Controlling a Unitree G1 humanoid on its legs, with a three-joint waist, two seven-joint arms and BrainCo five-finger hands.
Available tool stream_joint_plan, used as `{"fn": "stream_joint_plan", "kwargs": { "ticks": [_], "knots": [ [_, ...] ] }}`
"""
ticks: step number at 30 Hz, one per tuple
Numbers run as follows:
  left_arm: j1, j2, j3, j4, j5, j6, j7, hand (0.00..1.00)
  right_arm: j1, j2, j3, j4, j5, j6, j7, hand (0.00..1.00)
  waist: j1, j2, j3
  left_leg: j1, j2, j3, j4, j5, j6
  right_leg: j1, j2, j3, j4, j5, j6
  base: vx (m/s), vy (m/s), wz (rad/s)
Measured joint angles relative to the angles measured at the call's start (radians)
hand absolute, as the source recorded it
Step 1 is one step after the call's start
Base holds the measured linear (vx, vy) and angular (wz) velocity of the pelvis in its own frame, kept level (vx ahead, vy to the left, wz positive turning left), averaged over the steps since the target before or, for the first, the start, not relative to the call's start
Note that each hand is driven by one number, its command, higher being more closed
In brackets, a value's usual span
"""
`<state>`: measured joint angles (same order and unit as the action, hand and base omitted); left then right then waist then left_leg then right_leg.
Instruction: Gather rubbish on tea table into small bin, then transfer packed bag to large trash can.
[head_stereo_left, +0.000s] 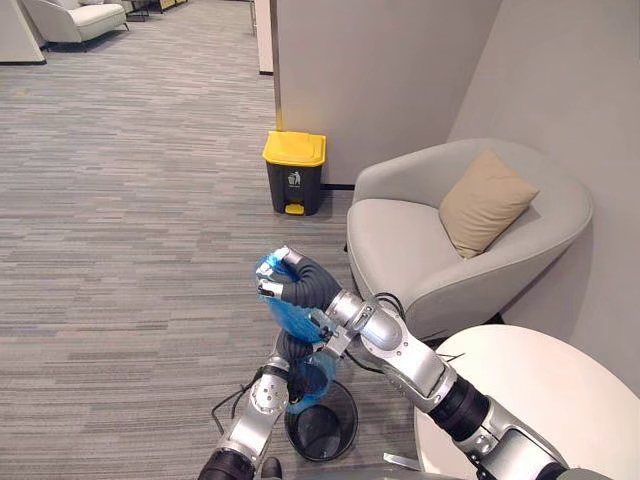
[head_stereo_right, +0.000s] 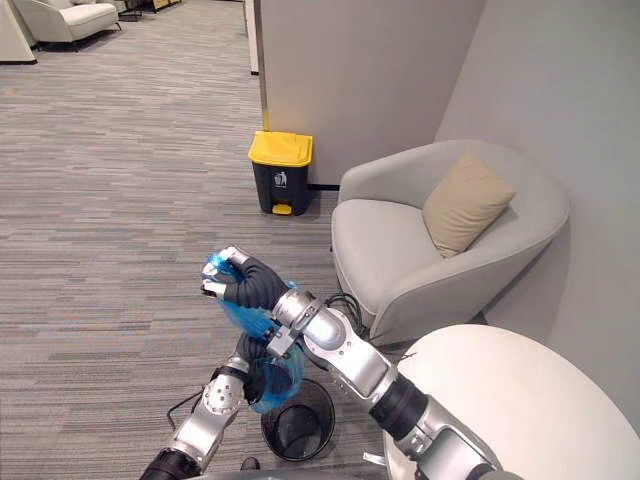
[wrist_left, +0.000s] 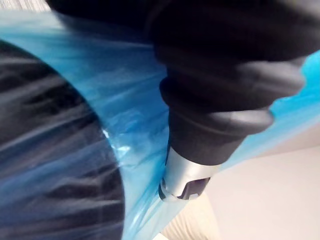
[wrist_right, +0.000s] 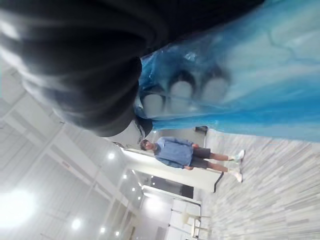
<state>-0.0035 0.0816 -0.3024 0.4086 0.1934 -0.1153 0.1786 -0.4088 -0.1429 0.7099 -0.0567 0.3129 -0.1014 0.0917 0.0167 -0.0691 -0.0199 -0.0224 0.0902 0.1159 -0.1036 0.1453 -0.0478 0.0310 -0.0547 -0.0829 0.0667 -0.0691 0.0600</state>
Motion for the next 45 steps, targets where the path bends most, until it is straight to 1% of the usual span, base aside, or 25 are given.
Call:
{"fn": "stream_joint_plan", "kwargs": {
  "ticks": [3,7,10,11,13,14,16,17,19,21,23,24,28,32,35,37,40,42,43,45],
  "knots": [
    [-0.002,0.0,0.0,0.003,-0.036,0.0,-0.001,1.0,0.0,0.018,0.0,0.0,0.0,-0.001,0.003,1.0,-0.001,0.0,0.0,0.0,0.0,0.001,0.0,0.0,0.0,-0.001,0.0,0.001,0.0,0.0,0.0,0.0,0.0,0.0],
    [-0.002,0.0,0.0,-0.003,-0.072,0.0,-0.003,1.0,0.001,0.017,0.0,0.0,-0.002,-0.007,0.022,1.0,-0.002,0.005,0.004,0.0,-0.001,0.001,0.0,0.0,0.0,-0.001,-0.001,0.001,0.0,0.0,0.0,0.0,0.0,0.0],
    [-0.002,0.001,0.0,-0.024,-0.084,0.0,-0.005,1.0,0.018,0.018,-0.002,-0.001,-0.012,-0.022,0.035,1.0,-0.002,0.008,0.006,0.0,-0.001,0.001,0.0,-0.005,-0.007,-0.001,-0.002,0.001,0.0,-0.001,-0.002,0.0,0.0,0.0],
    [-0.001,0.001,0.0,-0.03,-0.086,0.0,-0.006,1.0,0.026,0.017,-0.004,-0.002,-0.021,-0.029,0.042,0.0,-0.002,0.007,0.006,-0.001,-0.001,0.001,0.0,-0.005,-0.007,-0.001,-0.003,0.001,0.0,-0.002,-0.002,0.0,0.0,0.0],
    [-0.001,0.001,0.0,-0.055,-0.093,0.0,-0.011,1.0,0.056,0.015,-0.008,-0.006,-0.064,-0.043,0.051,0.0,-0.002,0.007,0.01,-0.001,-0.001,0.001,0.0,-0.005,-0.007,-0.001,-0.004,0.001,0.0,-0.002,-0.003,0.0,0.0,0.0],
    [-0.001,0.001,0.0,-0.072,-0.095,0.0,-0.024,1.0,0.082,0.012,-0.009,-0.006,-0.103,-0.047,0.057,0.0,-0.002,0.007,0.011,-0.004,-0.001,0.001,0.0,-0.006,-0.007,-0.003,-0.004,0.001,0.0,-0.002,-0.003,0.0,0.0,0.0],
    [-0.001,0.001,0.0,-0.092,-0.095,0.0,-0.025,1.0,0.107,0.001,-0.012,-0.006,-0.171,-0.05,0.059,0.0,-0.002,0.007,0.013,-0.005,-0.001,0.001,0.0,-0.006,-0.007,-0.003,-0.004,0.0,-0.001,-0.003,-0.003,0.0,0.0,0.0],
    [-0.001,0.001,0.002,-0.111,-0.095,-0.001,-0.025,1.0,0.13,-0.013,-0.026,-0.006,-0.224,-0.051,0.06,0.0,-0.001,0.007,0.013,-0.006,-0.002,0.0,0.0,-0.006,-0.007,-0.003,-0.004,0.0,-0.001,-0.003,-0.003,0.0,0.0,0.0],
    [0.0,0.002,0.005,-0.135,-0.094,-0.004,-0.025,1.0,0.154,-0.031,-0.057,-0.006,-0.295,-0.055,0.052,0.0,-0.002,0.007,0.016,-0.006,-0.002,0.0,0.0,-0.006,-0.007,-0.003,-0.004,0.0,-0.001,-0.003,-0.003,0.0,0.0,0.0],
    [0.005,0.001,0.023,-0.165,-0.094,-0.01,-0.025,1.0,0.187,-0.067,-0.104,-0.006,-0.377,-0.072,0.037,0.0,-0.002,0.009,0.024,-0.006,-0.003,0.0,0.0,-0.005,-0.007,-0.003,-0.003,0.0,-0.001,-0.003,-0.003,0.0,0.0,0.0],
    [0.009,0.001,0.037,-0.174,-0.094,-0.013,-0.025,1.0,0.213,-0.089,-0.127,-0.006,-0.417,-0.081,0.03,0.0,-0.003,0.01,0.027,-0.006,-0.003,0.0,0.0,-0.005,-0.007,-0.003,-0.002,0.0,-0.001,-0.004,-0.005,0.0,0.0,0.0],
    [0.014,0.002,0.049,-0.175,-0.095,-0.016,-0.025,1.0,0.243,-0.112,-0.141,-0.006,-0.462,-0.089,0.02,0.0,-0.003,0.01,0.027,-0.006,-0.003,0.0,0.0,-0.006,-0.007,-0.003,-0.001,0.0,-0.001,-0.005,-0.006,0.0,0.0,0.0],
    [0.051,0.003,0.082,-0.185,-0.095,-0.019,-0.025,1.0,0.31,-0.159,-0.194,-0.006,-0.546,-0.09,0.015,0.0,-0.003,0.016,0.033,-0.005,-0.001,0.001,0.001,-0.004,-0.005,-0.004,0.001,0.001,-0.001,-0.007,-0.008,0.0,0.0,0.0],
    [0.078,0.004,0.124,-0.186,-0.1,-0.019,-0.026,1.0,0.355,-0.183,-0.277,-0.006,-0.589,-0.094,0.008,0.0,-0.003,0.018,0.039,-0.004,-0.001,0.002,0.001,-0.005,-0.006,-0.003,0.0,0.002,-0.001,-0.007,-0.008,0.0,0.0,0.0],
    [0.105,0.005,0.196,-0.212,-0.101,-0.019,-0.025,1.0,0.377,-0.188,-0.364,-0.01,-0.604,-0.101,-0.02,0.0,-0.006,0.019,0.054,-0.001,-0.003,0.006,0.0,-0.007,-0.008,-0.003,0.003,0.004,0.0,-0.007,-0.007,0.0,0.0,0.0],
    [0.125,0.003,0.251,-0.223,-0.101,-0.019,-0.025,1.0,0.407,-0.188,-0.46,-0.037,-0.616,-0.109,-0.035,0.0,-0.005,0.021,0.056,0.0,-0.007,0.006,0.0,-0.007,-0.008,-0.003,0.002,0.004,0.0,-0.008,-0.005,0.0,0.0,0.0],
    [0.155,0.002,0.311,-0.229,-0.102,-0.019,-0.024,1.0,0.423,-0.186,-0.526,-0.08,-0.62,-0.117,-0.071,0.0,-0.007,0.022,0.057,0.0,-0.008,0.006,0.0,-0.007,-0.007,-0.003,0.001,0.004,-0.001,-0.008,-0.005,0.0,0.0,0.0],
    [0.175,0.001,0.353,-0.229,-0.103,-0.019,-0.024,1.0,0.45,-0.171,-0.581,-0.088,-0.62,-0.125,-0.087,0.0,-0.007,0.022,0.057,0.0,-0.008,0.006,0.0,-0.007,-0.007,-0.003,0.001,0.003,-0.002,-0.008,-0.005,0.0,0.0,0.0],
    [0.181,0.001,0.354,-0.23,-0.103,-0.019,-0.024,1.0,0.456,-0.166,-0.591,-0.088,-0.62,-0.125,-0.09,0.0,-0.007,0.023,0.057,0.0,-0.008,0.006,0.0,-0.007,-0.007,-0.003,0.001,0.003,-0.003,-0.008,-0.005,0.0,0.0,0.0],
    [0.204,-0.003,0.377,-0.229,-0.103,-0.018,-0.025,1.0,0.496,-0.128,-0.643,-0.084,-0.616,-0.124,-0.094,0.0,-0.009,0.025,0.058,0.0,-0.009,0.006,0.0,-0.008,-0.008,-0.002,0.0,0.002,-0.004,-0.008,-0.005,0.0,0.0,0.0]
  ]
}}
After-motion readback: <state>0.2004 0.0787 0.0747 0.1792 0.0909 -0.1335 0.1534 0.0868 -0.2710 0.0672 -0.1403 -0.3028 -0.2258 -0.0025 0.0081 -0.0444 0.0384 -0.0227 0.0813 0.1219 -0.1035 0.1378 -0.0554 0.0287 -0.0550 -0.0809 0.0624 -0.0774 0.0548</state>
